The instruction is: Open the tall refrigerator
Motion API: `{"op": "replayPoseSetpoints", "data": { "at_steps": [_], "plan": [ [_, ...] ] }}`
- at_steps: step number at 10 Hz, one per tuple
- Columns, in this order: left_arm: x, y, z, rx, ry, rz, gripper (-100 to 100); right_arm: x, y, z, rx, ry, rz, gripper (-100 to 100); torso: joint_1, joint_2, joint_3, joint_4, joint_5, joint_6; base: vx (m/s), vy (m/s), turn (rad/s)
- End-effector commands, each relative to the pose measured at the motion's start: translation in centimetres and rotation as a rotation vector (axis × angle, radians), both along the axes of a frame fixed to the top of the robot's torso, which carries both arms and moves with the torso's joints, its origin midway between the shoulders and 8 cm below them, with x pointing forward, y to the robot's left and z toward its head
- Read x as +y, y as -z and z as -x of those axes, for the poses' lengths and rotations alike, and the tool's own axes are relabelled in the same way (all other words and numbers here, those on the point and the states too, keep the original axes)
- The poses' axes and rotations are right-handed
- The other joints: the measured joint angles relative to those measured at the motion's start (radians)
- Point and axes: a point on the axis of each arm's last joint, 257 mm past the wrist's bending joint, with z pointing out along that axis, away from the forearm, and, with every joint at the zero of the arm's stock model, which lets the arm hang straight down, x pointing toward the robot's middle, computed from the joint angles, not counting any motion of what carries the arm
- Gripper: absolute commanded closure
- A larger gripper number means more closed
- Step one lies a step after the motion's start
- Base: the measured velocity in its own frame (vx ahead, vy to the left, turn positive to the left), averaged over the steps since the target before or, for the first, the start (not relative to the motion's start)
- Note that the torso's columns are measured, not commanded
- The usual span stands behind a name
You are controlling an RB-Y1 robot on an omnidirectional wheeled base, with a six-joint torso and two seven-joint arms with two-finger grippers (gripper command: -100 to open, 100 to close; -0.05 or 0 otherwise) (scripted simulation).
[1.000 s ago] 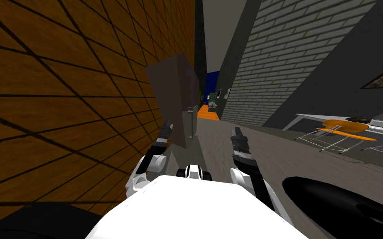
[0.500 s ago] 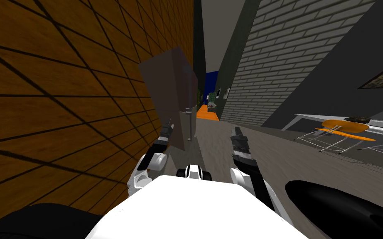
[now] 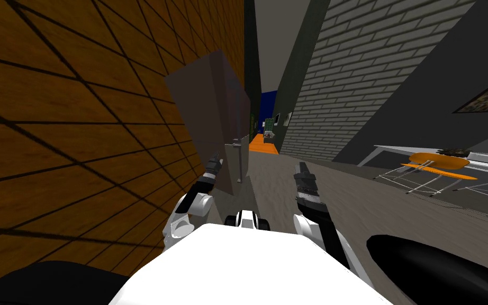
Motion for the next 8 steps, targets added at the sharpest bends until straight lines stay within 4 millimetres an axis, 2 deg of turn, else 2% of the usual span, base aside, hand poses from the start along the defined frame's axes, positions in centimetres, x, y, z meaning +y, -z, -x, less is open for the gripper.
{"op": "replayPoseSetpoints", "data": {
  "at_steps": [1, 8],
  "plan": [
    [-0.3, 0.5, -0.7, 0.042, 0.007, -0.012, -100, 0.0, 0.0, 0.0, 0.0, 0.0, 0.0, 0, 0.0, -0.001, -0.001, 0.0, 0.0, 0.0, 0.151, -0.026, -0.028],
    [-1.2, 1.8, -2.1, 0.158, 0.017, 0.001, -100, 0.0, 0.0, 0.0, 0.0, 0.0, 0.0, 0, -0.001, -0.001, -0.001, 0.0, 0.0, 0.0, 0.139, -0.031, -0.034]
  ]
}}
